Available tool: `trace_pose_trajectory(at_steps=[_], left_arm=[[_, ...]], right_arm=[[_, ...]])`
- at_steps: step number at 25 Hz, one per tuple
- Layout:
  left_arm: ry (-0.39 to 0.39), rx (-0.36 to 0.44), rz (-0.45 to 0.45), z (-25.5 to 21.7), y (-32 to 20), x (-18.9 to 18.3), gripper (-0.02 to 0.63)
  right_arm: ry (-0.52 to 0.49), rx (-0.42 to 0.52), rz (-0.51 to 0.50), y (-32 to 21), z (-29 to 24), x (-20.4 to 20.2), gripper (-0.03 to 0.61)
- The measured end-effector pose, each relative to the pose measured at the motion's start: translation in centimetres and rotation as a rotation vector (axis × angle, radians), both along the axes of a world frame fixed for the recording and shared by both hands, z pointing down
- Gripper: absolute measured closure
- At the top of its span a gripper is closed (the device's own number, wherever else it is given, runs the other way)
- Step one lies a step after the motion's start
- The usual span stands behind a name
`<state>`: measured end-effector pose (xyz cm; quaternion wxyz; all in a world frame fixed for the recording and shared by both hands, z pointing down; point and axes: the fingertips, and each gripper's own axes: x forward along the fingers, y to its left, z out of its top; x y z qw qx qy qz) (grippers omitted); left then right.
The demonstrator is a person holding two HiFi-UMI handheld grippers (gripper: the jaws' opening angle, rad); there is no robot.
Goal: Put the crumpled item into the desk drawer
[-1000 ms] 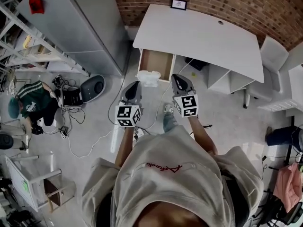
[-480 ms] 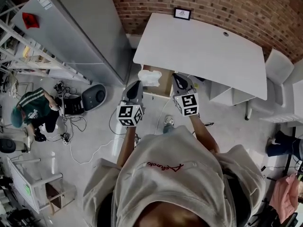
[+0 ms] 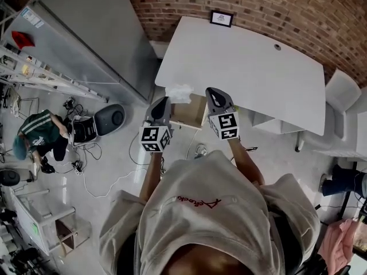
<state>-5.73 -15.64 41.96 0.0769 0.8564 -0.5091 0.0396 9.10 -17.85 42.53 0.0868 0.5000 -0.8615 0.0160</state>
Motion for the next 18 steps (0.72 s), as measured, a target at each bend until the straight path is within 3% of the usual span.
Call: trace_pose_trajectory(at_steps=[9,18], left_arm=[[0.001,-0.058,-0.015,2.2,-2.9,-0.3,0.606],[0.012,-0.085,0.036,3.2,-5.9,-2.4,0.606]], right_arm=[[0.01,-0.053,-0.002,-2.5,2.2,0.3,0.566],[0.031,-0.087,0.048,-4.3,3.1,-1.3,0.566]])
